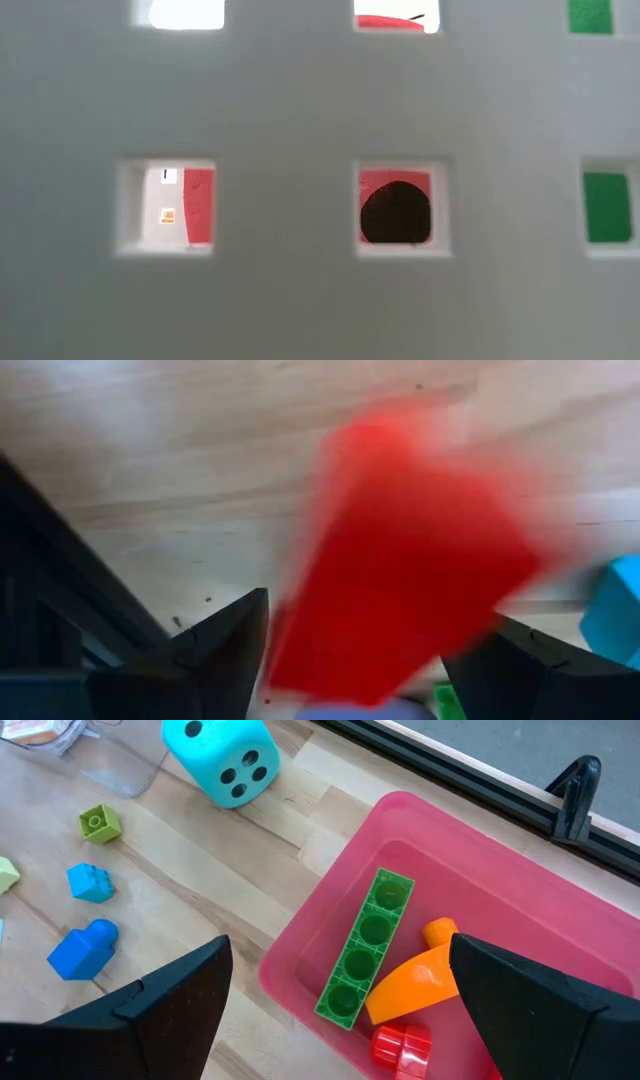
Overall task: Pick & Place Toys
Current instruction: Put the red game piece into the red bin
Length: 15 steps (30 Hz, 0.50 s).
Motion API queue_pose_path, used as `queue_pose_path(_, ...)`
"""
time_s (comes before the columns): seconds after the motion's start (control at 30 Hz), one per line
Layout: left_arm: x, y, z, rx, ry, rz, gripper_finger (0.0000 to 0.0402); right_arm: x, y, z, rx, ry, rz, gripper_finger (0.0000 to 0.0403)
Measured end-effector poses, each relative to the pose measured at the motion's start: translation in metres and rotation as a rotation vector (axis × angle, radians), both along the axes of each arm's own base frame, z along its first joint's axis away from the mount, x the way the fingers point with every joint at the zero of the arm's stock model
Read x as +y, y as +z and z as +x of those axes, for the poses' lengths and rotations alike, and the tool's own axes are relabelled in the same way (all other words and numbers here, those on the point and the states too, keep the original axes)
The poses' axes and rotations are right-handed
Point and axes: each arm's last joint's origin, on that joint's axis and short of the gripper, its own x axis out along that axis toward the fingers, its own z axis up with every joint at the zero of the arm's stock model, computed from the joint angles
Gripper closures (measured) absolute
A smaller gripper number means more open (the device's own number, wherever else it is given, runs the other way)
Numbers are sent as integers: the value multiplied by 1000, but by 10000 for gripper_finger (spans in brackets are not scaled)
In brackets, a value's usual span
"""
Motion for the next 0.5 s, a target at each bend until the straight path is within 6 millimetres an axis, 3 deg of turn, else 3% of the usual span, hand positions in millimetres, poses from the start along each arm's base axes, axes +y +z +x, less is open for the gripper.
queue_pose_path(0.5,2,-2,2,-52,9,47,205,0,0,0,0,0,0,37)
